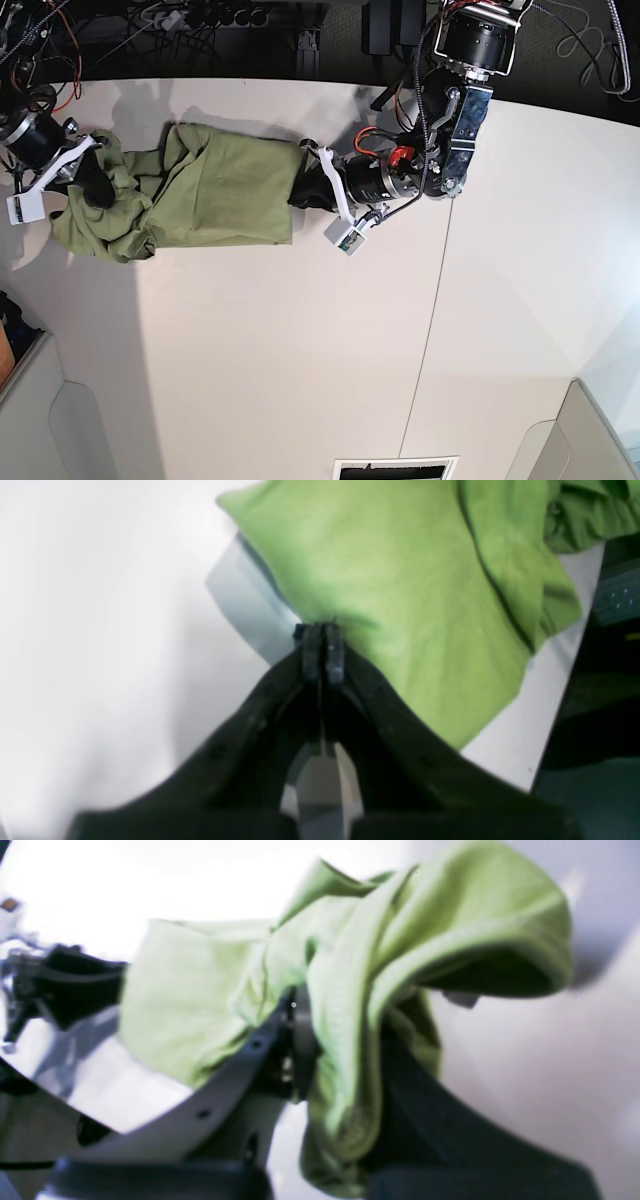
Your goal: Layout the t-shirt on the table in an organized manner, then fold the t-shirt properly
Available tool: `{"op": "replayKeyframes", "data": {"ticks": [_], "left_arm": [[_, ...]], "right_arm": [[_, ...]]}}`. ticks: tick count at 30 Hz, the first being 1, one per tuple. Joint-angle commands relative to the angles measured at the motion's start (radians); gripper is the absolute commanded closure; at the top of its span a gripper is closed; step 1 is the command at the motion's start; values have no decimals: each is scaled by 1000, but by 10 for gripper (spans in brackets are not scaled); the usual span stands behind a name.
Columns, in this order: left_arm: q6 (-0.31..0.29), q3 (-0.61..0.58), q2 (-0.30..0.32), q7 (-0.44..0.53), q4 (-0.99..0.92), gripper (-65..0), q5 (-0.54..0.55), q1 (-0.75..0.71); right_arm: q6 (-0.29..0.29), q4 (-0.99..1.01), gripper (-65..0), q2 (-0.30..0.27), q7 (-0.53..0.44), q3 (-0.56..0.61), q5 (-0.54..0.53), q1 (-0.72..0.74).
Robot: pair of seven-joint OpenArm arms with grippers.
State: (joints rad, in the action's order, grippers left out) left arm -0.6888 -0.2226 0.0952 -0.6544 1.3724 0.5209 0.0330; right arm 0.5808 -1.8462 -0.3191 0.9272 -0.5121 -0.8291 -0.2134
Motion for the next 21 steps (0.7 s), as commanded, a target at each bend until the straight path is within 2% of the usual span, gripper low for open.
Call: {"op": "replayKeyframes", "data": {"ticks": [1, 7, 13, 15, 16, 17, 18, 21], "left_arm": [[-9, 0, 0, 11, 16, 0, 12, 14], [-9, 0, 0, 6, 16, 0, 13, 8], [-9, 0, -1, 6, 16, 0, 14, -14], [-9, 0, 0, 7, 16, 0, 14, -17], [-9, 0, 0, 7, 16, 0, 14, -17], [-9, 0, 0, 7, 16, 0, 14, -17], [-9, 0, 0, 6, 16, 0, 14, -17], [-9, 0, 0, 6, 16, 0, 14, -17]], "right_arm": [[10, -30, 0, -6, -16, 13, -20, 8], [10, -47, 0, 28, -23, 169, 18, 29], [6, -46, 0, 56, -59, 357, 178, 89], [2, -46, -198, 56, -60, 414, 212, 101], [2, -46, -282, 56, -60, 443, 231, 106], [2, -46, -339, 56, -67, 470, 248, 111], [2, -46, -362, 56, -72, 495, 262, 116], [2, -46, -362, 56, -82, 561, 295, 130]]}}
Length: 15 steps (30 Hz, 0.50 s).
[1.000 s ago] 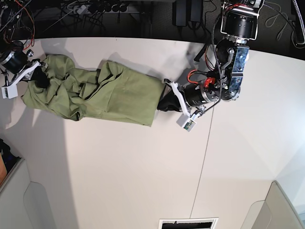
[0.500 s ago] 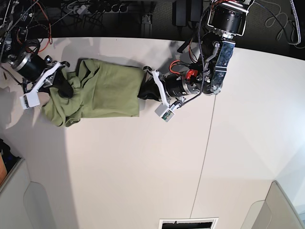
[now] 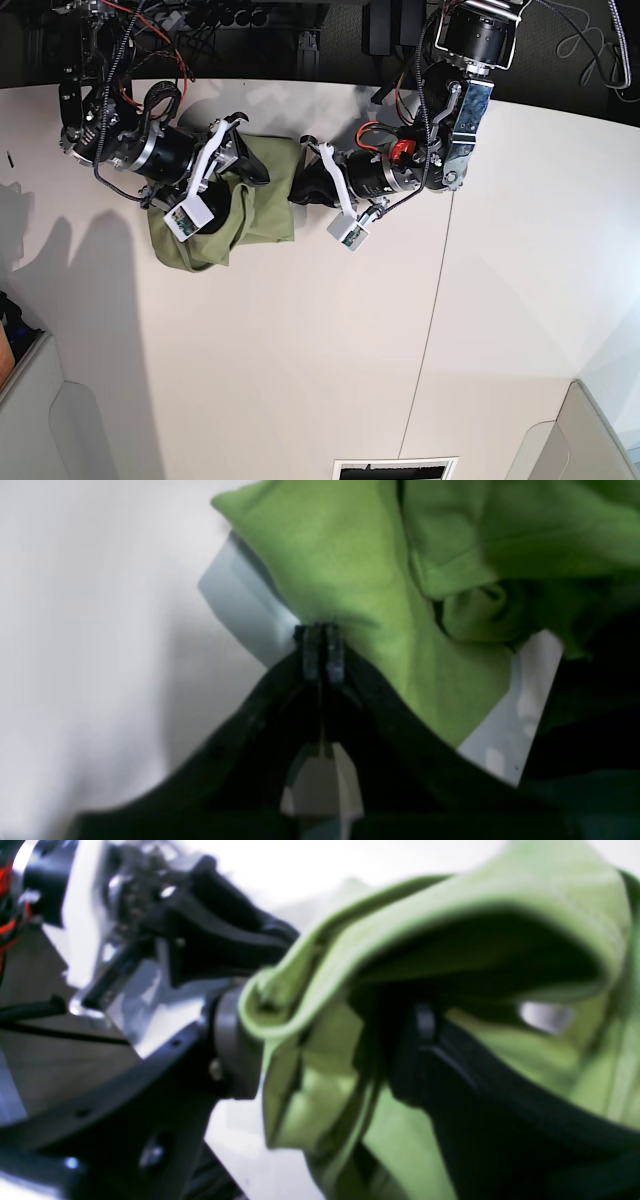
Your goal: Layout the t-shirt on the table in an organized manner, then fold the t-shirt properly
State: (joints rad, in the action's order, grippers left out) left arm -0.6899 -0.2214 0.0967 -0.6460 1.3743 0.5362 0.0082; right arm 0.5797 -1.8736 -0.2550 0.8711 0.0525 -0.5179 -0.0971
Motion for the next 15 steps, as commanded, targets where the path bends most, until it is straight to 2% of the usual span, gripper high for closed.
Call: {"op": "replayKeyframes", "data": {"ticks": [1, 6, 15], "left_arm": [[-8, -1, -2, -2, 14, 0, -1, 8], [-8, 0, -1, -2, 14, 0, 7, 8], [-8, 39, 3, -21, 14, 0, 56, 8]], "right_arm": [[3, -19, -362, -8, -27, 16, -9, 21], [0, -20, -362, -8, -30, 80, 33, 76], [0, -20, -360, -8, -29, 90, 40, 174]]}}
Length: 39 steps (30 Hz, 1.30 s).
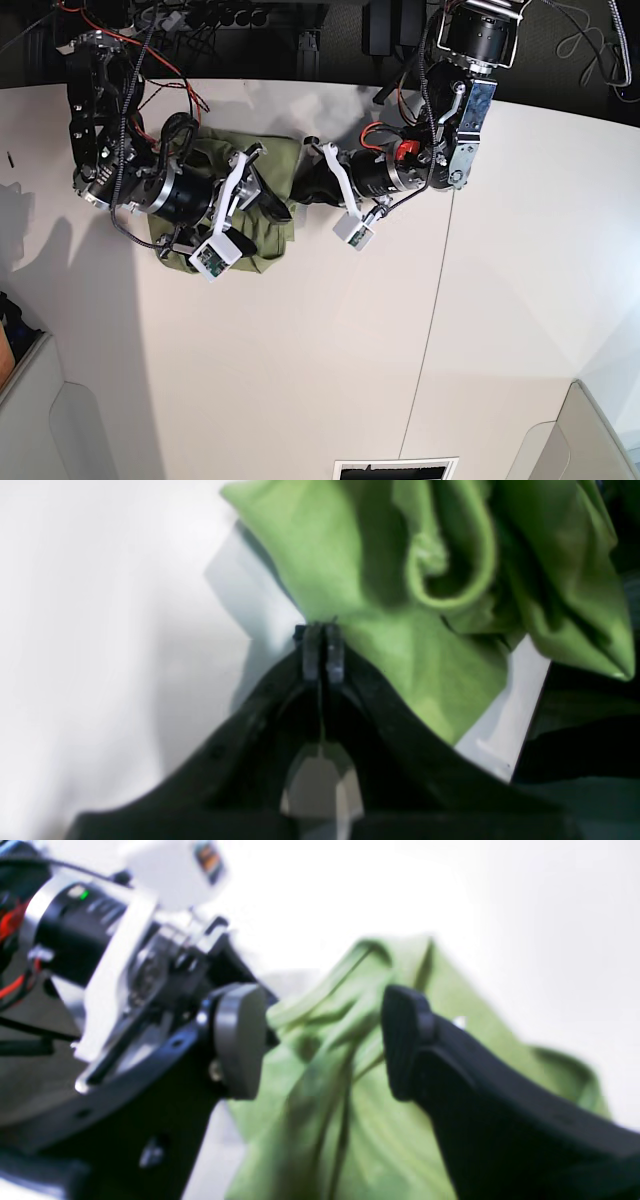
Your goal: Layout the t-shirt on the table in an organized manner, then fold the t-shirt properly
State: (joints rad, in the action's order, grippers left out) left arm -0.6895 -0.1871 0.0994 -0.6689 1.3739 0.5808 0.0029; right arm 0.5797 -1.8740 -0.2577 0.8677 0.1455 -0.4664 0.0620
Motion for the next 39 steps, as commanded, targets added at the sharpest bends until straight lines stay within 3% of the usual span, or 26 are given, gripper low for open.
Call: {"op": "replayKeyframes", "data": {"ticks": [1, 4, 6, 8, 9, 13, 16, 20, 24, 29, 35, 39], "left_arm": [[-9, 19, 1, -13, 14, 0, 29, 14], [-9, 98, 6, -72, 18, 0, 117, 14], [-9, 149, 20, -111, 34, 0, 178, 14], [-9, 181, 42, -140, 59, 0, 226, 14], [-9, 189, 55, -145, 74, 0, 240, 14], [-9, 187, 113, -156, 131, 0, 269, 13], [-9, 179, 142, -221, 209, 0, 346, 13], [-9, 45, 200, -241, 370, 0, 367, 14], [-9, -134, 182, -173, 489, 0, 237, 14], [-9, -296, 45, -79, 477, 0, -28, 20], [-9, -338, -64, -22, 348, 0, -212, 107], [-9, -338, -88, 2, 266, 0, -272, 174]], "right_arm": [[0, -19, -360, -6, -27, -6, -7, 23], [-21, -19, -350, -6, -30, -41, 27, 51], [-48, -19, -222, -6, -39, -92, 40, 65], [-89, -18, -21, -6, -52, -150, 40, 68], [-95, -16, 0, -6, -58, -176, 40, 68], [-95, -3, 0, -6, -64, -244, 40, 68], [-95, 42, 0, -9, -65, -262, 43, 68], [-95, 159, 0, -8, -107, -263, 88, 68], [-93, 236, 0, -8, -111, -263, 81, 68], [-82, 312, 0, -8, -113, -263, 81, 68], [-75, 328, 0, -8, -111, -262, 81, 68], [-75, 328, 0, -8, -111, -262, 64, 68]]}}
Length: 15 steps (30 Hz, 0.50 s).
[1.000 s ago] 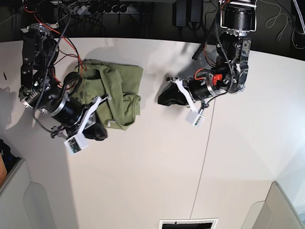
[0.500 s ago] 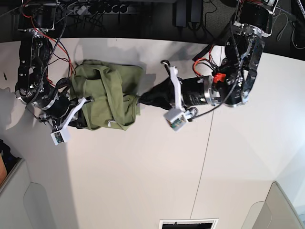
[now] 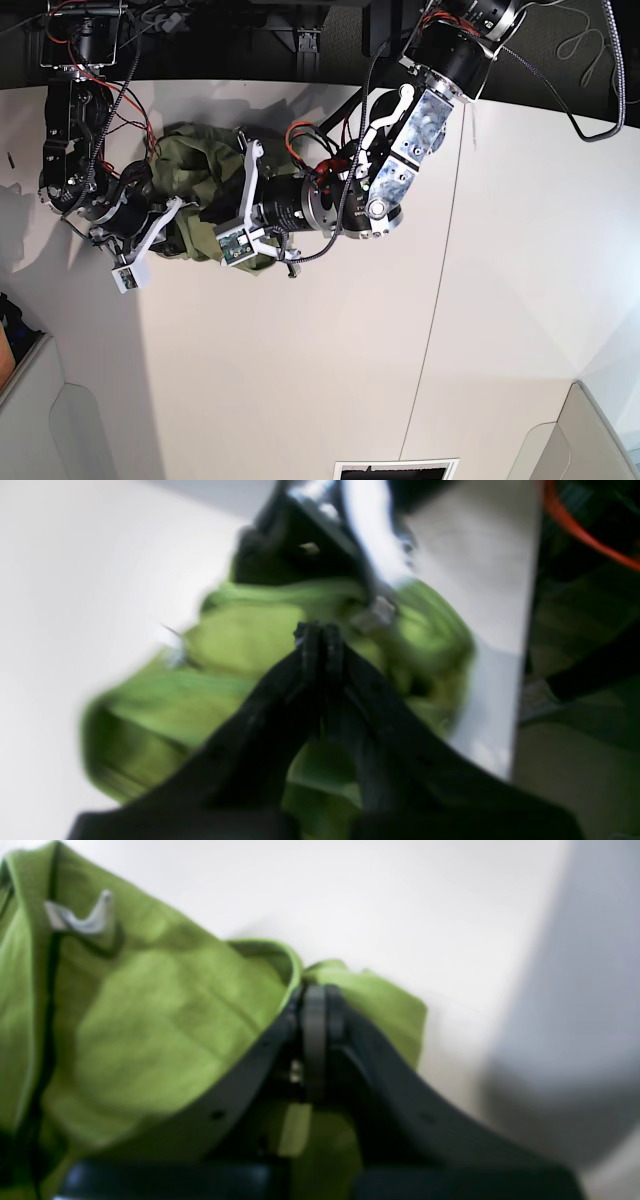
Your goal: Layout the t-shirt on the table in an organized manner, then fold the t-shirt properly
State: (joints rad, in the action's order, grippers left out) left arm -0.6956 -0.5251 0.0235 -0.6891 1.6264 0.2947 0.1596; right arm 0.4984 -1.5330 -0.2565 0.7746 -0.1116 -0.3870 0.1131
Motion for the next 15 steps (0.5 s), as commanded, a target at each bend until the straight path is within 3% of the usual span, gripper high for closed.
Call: {"op": "replayKeyframes", "data": {"ticks": [1, 7, 12, 15], "left_arm": [[-3, 0, -12, 32, -6, 0, 2, 29], [-3, 0, 5, 38, -87, 0, -69, 41], [32, 0, 119, 19, -76, 0, -60, 38], [23, 0, 200, 1, -9, 0, 30, 22]], "right_arm": [[6, -13, 0, -9, -17, -5, -23, 16], [6, -13, 0, -9, -16, -5, -31, 17], [6, -13, 0, -9, -16, -5, -18, 16], [6, -13, 0, -9, -20, -5, -13, 16]]}}
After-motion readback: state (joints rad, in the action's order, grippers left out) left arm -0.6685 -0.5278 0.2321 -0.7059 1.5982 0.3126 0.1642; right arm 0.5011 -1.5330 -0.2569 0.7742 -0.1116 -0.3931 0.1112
